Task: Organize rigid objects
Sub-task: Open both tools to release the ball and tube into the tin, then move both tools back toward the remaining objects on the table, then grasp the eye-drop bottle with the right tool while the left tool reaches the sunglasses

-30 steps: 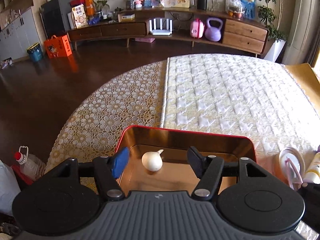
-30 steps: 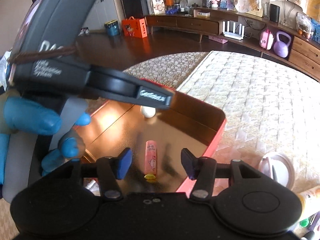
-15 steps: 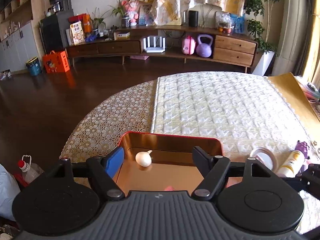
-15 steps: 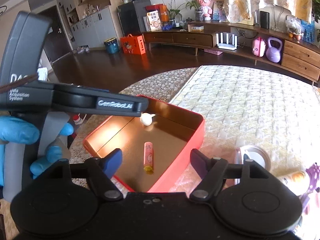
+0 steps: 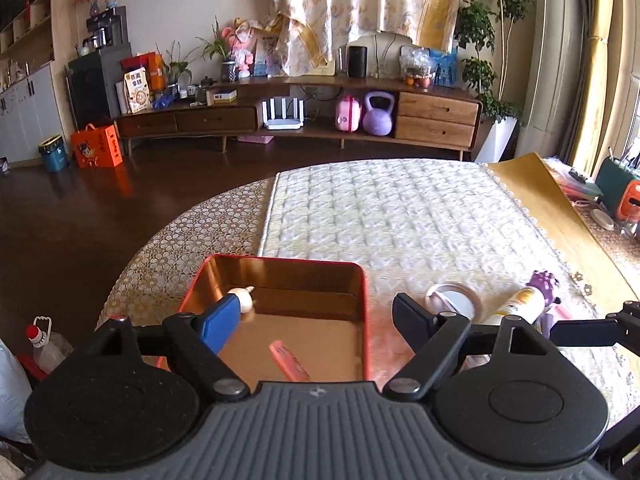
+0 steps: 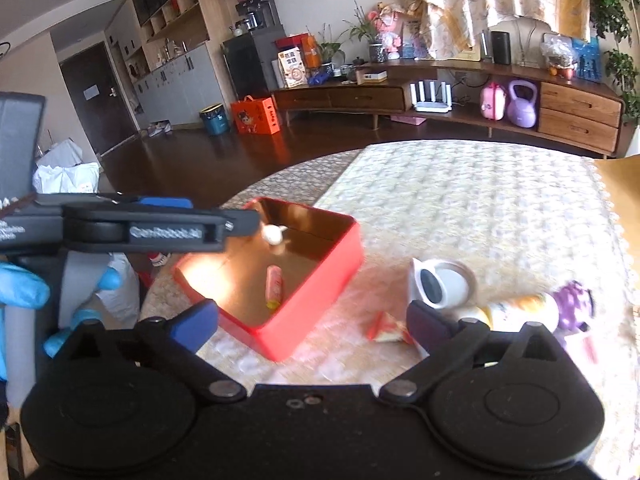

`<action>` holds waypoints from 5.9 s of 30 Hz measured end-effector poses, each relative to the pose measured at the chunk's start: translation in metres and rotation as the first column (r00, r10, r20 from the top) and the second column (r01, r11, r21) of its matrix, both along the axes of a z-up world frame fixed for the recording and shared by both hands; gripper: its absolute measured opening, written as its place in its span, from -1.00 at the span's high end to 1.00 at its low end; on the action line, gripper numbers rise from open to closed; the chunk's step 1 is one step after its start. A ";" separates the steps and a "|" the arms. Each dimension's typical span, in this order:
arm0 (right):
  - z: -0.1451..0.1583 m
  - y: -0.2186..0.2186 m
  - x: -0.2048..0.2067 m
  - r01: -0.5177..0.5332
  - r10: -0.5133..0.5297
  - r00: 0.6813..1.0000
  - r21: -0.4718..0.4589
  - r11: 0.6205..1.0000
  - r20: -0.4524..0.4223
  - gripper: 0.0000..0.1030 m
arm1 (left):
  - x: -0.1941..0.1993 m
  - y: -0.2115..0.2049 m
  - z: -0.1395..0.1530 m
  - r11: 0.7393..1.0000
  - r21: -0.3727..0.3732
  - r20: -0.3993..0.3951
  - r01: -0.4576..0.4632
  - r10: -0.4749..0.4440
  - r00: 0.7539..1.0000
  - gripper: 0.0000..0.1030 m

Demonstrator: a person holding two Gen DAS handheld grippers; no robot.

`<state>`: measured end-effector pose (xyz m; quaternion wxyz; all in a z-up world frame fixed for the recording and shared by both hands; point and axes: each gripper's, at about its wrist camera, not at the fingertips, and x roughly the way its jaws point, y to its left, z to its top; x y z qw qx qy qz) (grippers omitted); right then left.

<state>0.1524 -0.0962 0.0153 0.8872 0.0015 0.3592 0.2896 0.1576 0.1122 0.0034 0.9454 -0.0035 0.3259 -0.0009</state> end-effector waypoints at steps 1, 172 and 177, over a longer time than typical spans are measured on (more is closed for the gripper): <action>-0.001 -0.005 -0.002 0.007 -0.007 1.000 -0.003 1.000 -0.003 -0.99 | -0.004 -0.003 0.000 1.000 -0.010 0.006 0.001 -0.001 1.000 -0.63; -0.058 -0.063 0.007 0.065 -0.073 0.993 -0.095 0.993 -0.092 0.11 | -0.054 -0.083 -0.133 0.961 0.120 -0.130 0.247 -0.232 0.964 -0.43; -0.061 -0.063 0.009 0.064 -0.073 0.992 -0.095 0.993 -0.099 0.11 | -0.044 -0.086 -0.137 0.966 0.122 -0.135 0.227 -0.211 0.968 -0.27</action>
